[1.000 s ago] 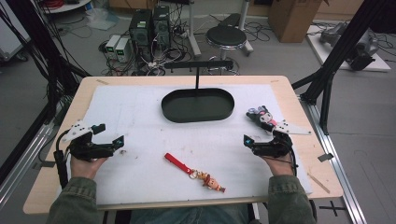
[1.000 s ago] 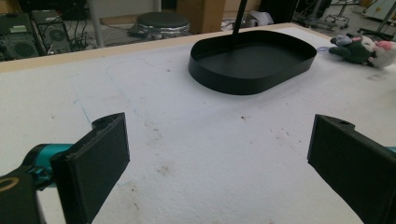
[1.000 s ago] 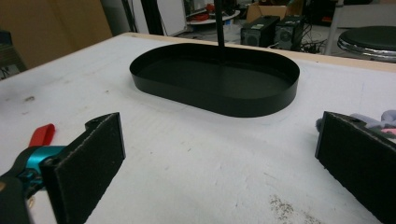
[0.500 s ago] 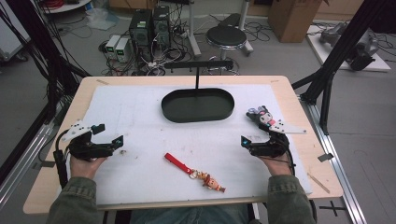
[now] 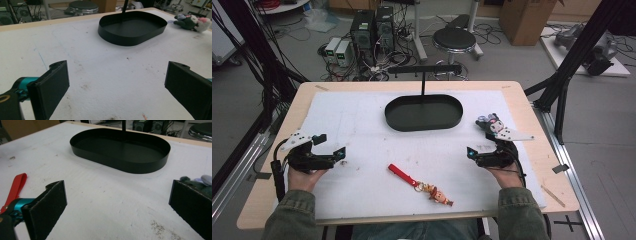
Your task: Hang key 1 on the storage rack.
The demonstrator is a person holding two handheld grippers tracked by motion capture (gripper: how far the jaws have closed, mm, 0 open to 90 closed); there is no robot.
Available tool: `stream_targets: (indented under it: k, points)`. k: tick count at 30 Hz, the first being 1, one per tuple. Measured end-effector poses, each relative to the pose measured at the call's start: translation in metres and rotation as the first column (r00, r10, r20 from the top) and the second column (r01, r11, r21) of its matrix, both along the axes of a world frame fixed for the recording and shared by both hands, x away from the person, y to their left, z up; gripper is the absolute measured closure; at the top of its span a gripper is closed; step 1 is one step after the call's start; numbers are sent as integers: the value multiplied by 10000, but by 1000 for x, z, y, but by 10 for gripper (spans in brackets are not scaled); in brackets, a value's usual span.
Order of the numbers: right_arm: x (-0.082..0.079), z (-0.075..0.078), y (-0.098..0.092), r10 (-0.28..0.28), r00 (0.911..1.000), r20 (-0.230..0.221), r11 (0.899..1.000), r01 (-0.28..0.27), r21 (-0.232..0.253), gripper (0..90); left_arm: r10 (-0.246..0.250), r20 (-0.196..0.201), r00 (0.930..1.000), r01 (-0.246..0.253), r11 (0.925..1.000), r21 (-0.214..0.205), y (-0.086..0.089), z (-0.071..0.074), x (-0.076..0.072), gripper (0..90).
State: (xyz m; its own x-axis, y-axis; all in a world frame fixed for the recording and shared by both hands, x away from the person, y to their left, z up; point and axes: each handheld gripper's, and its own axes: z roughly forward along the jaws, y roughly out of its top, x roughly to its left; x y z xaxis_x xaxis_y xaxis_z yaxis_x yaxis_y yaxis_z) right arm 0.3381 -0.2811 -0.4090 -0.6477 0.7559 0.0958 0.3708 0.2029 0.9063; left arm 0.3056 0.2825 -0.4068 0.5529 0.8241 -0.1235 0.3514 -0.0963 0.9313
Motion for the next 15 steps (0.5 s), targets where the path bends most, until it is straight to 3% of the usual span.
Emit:
stream_targets:
  k: [5, 15]
  points:
    - [2, 5, 10, 168, 9998, -129, 9996, -171, -238, 7, 14, -3, 10000, -14, 10000, -10, 1, 0, 0, 59]
    - [5, 5, 29, 701, 9938, -860, 9944, -764, -726, 6, -101, -45, 9999, 101, 9999, -31, 0, -1, 1, 59]
